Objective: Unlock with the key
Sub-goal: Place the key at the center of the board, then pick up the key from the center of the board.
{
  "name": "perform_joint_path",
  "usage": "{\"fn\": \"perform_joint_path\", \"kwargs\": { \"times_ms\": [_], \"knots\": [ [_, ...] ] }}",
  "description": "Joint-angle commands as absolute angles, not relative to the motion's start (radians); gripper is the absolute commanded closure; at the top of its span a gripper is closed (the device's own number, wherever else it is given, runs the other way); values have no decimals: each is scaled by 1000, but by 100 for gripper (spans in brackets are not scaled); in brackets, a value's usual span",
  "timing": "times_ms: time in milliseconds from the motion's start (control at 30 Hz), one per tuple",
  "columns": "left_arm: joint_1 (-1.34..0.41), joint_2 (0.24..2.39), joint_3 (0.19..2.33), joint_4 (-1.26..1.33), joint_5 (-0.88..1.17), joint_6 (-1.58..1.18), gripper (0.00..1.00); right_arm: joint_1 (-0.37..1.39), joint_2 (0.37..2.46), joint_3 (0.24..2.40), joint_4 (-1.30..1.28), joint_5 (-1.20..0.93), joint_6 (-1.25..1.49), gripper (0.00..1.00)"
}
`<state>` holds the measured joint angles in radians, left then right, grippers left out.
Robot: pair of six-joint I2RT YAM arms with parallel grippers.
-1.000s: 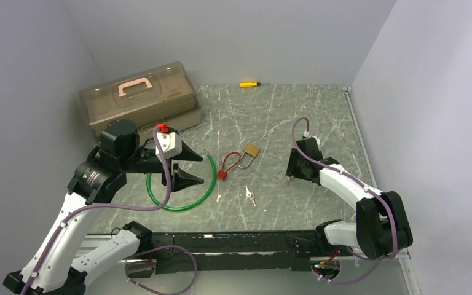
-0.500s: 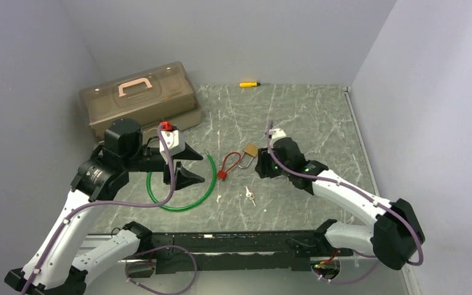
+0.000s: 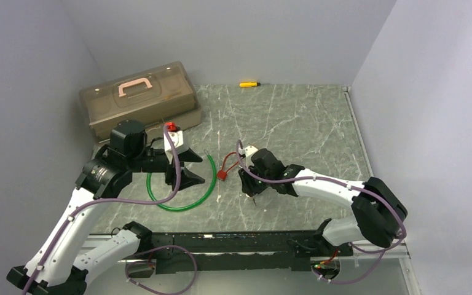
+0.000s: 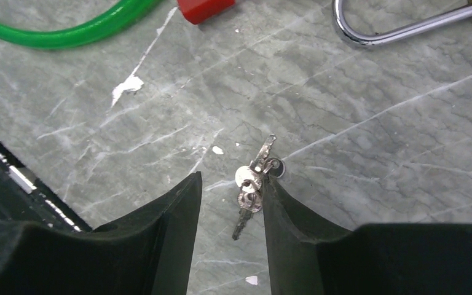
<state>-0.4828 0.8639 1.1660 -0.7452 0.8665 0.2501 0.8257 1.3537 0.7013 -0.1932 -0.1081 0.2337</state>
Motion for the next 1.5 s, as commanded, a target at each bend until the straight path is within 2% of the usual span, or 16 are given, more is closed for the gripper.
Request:
{"fn": "perform_joint_path", "kwargs": {
  "times_ms": [0,133,533,933,1100,1267,1467],
  "knots": [
    [-478,846,1145,-741,887,265,30,843,1375,740,-209,-10,218,56],
    [-479,835,1142,-755,907,284,30,846,1404,745,-217,63,231,55],
    [-478,809,1133,-766,923,296,30,845,1460,779,-204,55,234,65],
    [-479,798,1126,-763,939,298,30,868,1486,775,-244,6,237,59],
    [-478,795,1128,-765,942,298,30,871,1516,780,-239,8,251,73],
    [-479,789,1126,-768,943,304,30,871,1508,801,-248,23,252,96],
    [-479,784,1117,-769,951,308,31,873,1414,832,-265,-9,234,99]
  ]
}}
